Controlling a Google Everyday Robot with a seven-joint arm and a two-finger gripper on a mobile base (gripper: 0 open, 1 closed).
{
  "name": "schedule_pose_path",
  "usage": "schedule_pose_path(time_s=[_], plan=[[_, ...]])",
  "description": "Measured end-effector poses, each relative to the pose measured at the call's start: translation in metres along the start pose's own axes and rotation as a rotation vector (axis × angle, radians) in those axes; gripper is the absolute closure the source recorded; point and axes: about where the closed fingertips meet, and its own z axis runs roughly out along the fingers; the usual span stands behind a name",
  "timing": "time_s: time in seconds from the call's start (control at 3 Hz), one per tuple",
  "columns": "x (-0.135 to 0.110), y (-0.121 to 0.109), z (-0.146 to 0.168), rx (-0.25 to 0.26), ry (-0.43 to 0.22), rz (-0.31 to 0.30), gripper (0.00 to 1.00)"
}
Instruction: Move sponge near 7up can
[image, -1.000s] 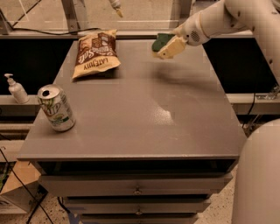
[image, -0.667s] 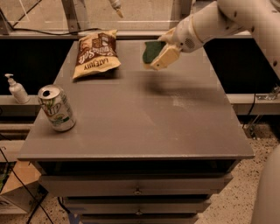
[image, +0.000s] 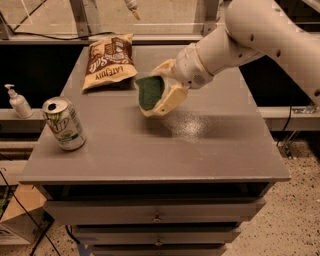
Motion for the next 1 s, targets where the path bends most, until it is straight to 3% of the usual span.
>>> schedule_pose_path(time_s=[0.67, 1.0], plan=[[0.000, 0.007, 0.011, -0.044, 0.007, -0.010, 1.00], [-0.014, 0.018, 0.038, -0.129, -0.046, -0.028, 1.00]])
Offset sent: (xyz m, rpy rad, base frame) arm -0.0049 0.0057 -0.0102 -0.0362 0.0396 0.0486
